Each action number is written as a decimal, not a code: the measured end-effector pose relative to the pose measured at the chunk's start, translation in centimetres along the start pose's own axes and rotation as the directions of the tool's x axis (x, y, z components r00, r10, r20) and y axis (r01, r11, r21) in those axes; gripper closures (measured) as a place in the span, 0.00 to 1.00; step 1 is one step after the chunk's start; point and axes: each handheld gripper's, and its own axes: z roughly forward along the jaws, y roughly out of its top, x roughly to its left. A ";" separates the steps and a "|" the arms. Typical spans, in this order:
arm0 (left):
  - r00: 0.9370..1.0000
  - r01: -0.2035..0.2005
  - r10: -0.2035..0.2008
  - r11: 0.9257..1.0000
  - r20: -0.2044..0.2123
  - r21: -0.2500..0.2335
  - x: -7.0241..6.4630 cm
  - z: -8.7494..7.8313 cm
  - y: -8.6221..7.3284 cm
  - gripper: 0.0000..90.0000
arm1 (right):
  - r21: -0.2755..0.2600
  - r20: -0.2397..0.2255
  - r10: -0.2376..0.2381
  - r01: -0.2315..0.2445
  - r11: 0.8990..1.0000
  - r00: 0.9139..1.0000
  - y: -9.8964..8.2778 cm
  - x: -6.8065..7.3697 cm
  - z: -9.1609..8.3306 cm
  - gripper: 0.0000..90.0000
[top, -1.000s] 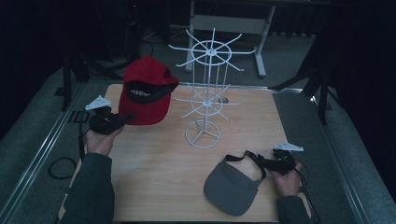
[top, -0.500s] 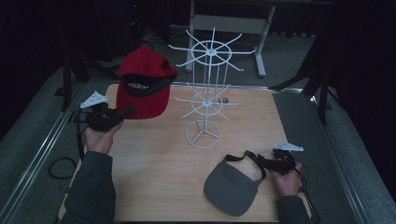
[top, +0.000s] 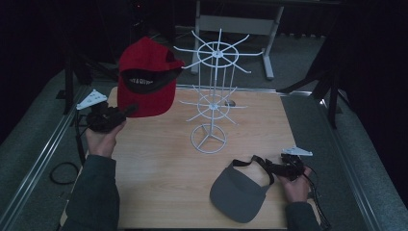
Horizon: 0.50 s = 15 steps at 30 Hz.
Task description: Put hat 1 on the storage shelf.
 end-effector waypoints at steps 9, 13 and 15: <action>1.000 -0.003 0.003 0.999 0.019 -0.044 -0.5 -0.6 0.9 0.95 | 0.001 0.000 0.001 -0.001 1.000 1.000 0.0 0.0 0.0 0.26; 1.000 -0.007 0.008 0.998 0.021 -0.056 -0.8 -0.8 1.2 0.95 | 0.000 0.000 0.001 -0.001 1.000 1.000 0.0 0.0 0.0 0.26; 1.000 -0.005 0.006 0.998 0.025 -0.066 -0.8 -0.9 1.4 0.95 | 0.000 0.000 0.001 -0.001 1.000 1.000 0.0 0.0 0.0 0.26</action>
